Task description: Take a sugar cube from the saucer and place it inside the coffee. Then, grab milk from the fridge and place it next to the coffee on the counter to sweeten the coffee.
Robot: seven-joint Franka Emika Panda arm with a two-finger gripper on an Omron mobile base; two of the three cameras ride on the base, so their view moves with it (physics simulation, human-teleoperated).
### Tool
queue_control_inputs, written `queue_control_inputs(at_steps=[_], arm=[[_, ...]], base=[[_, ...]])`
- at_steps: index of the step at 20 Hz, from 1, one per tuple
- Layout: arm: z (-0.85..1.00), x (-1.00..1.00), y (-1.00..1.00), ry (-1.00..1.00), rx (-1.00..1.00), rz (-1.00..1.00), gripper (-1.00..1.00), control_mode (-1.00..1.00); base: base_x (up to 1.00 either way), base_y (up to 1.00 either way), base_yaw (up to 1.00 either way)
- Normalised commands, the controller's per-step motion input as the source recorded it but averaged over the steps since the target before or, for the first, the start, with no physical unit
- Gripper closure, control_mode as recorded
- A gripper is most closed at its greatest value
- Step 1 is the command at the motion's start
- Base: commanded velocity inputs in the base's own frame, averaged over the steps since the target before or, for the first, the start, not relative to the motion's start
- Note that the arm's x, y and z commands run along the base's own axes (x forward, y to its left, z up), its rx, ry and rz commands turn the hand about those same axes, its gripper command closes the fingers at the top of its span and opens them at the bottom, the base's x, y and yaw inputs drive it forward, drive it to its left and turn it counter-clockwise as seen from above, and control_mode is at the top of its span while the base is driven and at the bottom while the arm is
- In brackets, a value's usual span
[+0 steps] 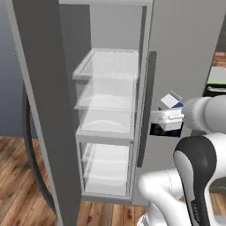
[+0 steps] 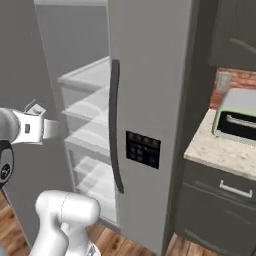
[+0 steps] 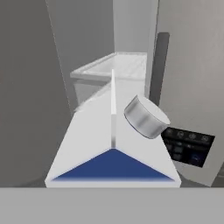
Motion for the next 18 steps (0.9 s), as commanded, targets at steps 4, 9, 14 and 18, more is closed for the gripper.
queue_control_inputs(at_steps=[4, 9, 14, 18], arm=[[0.00, 0.00, 0.00, 0.00, 0.00, 0.00, 1.00, 1.00], [0.00, 0.00, 0.00, 0.00, 0.00, 0.00, 1.00, 1.00], [0.00, 0.00, 0.00, 0.00, 0.00, 0.00, 1.00, 1.00], [0.00, 0.00, 0.00, 0.00, 0.00, 0.00, 1.00, 1.00]], base=[[-0.83, -0.44, 0.86], [-0.81, -0.23, 0.92], [-0.67, -0.01, 0.94], [-0.37, 0.05, 0.84]])
